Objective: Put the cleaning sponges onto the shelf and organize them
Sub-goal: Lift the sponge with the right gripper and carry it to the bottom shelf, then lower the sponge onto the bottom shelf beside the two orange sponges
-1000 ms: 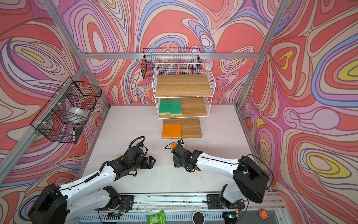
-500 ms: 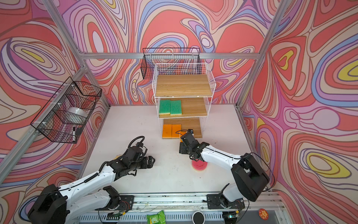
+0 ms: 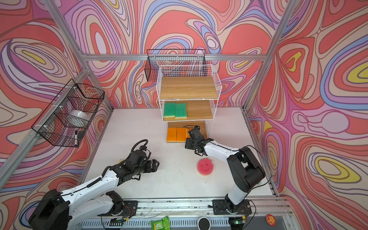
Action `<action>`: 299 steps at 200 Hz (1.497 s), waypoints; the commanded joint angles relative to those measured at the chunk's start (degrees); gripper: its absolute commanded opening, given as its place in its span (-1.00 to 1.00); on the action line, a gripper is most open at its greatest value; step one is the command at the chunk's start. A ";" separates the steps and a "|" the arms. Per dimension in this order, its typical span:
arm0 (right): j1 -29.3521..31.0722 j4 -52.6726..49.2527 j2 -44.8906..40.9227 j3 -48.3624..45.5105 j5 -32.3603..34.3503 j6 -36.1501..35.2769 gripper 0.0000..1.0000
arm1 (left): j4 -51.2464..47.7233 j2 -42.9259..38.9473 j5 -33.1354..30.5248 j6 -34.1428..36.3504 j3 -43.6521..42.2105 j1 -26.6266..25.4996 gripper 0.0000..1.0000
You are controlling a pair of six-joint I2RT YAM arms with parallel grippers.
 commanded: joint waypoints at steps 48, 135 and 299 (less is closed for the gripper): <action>-2.40 -0.40 6.99 6.80 -0.89 -5.18 0.48 | 1.41 -0.42 -1.74 1.42 -1.16 0.51 0.80; -4.11 -0.91 11.42 9.32 -0.38 -5.07 0.49 | 2.36 0.59 -1.50 1.57 -1.57 0.51 0.80; -4.44 -0.67 9.27 7.52 -1.72 -6.06 0.75 | 3.82 2.45 -0.89 0.99 -1.80 0.51 0.80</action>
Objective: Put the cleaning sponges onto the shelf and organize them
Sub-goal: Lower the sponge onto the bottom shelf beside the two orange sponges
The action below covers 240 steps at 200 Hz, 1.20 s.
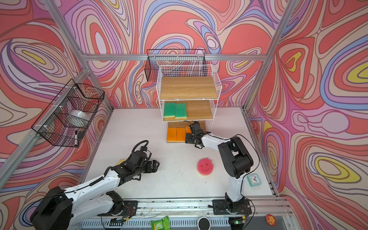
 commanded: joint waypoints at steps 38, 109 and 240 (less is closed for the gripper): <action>-0.26 -0.85 -1.91 -1.27 0.24 -0.16 0.69 | 1.21 0.70 -0.23 -0.23 -0.78 0.52 0.80; -0.27 -1.02 -3.11 -2.50 2.30 0.25 0.45 | 0.85 0.33 -0.22 -0.18 -0.65 0.53 0.80; -0.29 -2.29 -3.67 -1.87 4.05 4.27 0.41 | -0.13 -1.30 -0.31 -0.40 -0.85 0.51 0.80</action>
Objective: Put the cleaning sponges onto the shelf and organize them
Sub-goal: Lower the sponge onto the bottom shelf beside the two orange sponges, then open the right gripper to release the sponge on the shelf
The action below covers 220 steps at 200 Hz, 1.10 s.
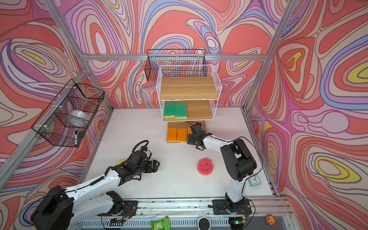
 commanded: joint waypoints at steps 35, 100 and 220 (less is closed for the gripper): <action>-0.29 -2.95 0.23 1.67 1.99 0.00 0.41 | -0.54 -1.49 -0.44 -0.16 -1.01 0.52 0.80; 0.36 -2.32 1.65 2.55 -1.43 -1.31 0.52 | -0.01 -0.65 0.02 -0.33 -0.67 0.56 0.80; 2.27 -3.68 -0.42 2.84 1.82 -3.79 0.92 | 0.22 -0.36 -0.06 0.01 -0.72 0.51 0.80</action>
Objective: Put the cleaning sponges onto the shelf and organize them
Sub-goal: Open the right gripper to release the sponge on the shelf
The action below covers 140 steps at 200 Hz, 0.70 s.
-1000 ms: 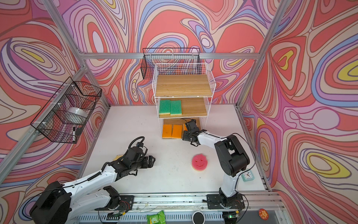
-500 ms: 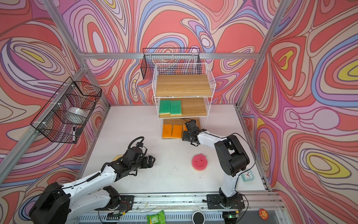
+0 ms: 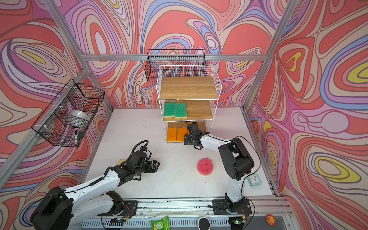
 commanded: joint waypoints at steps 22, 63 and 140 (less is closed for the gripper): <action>-0.01 2.31 -3.48 -2.16 2.47 -0.72 0.97 | 0.22 -0.33 -0.09 -0.09 -0.71 0.51 0.80; -0.57 20.89 -9.79 -14.16 1.42 -1.30 0.97 | 0.04 -0.96 -0.27 -0.20 -1.07 0.59 0.80; -4.11 45.19 -9.00 -24.40 -5.02 0.43 0.97 | -0.61 -1.94 -0.83 -0.14 -1.28 0.58 0.80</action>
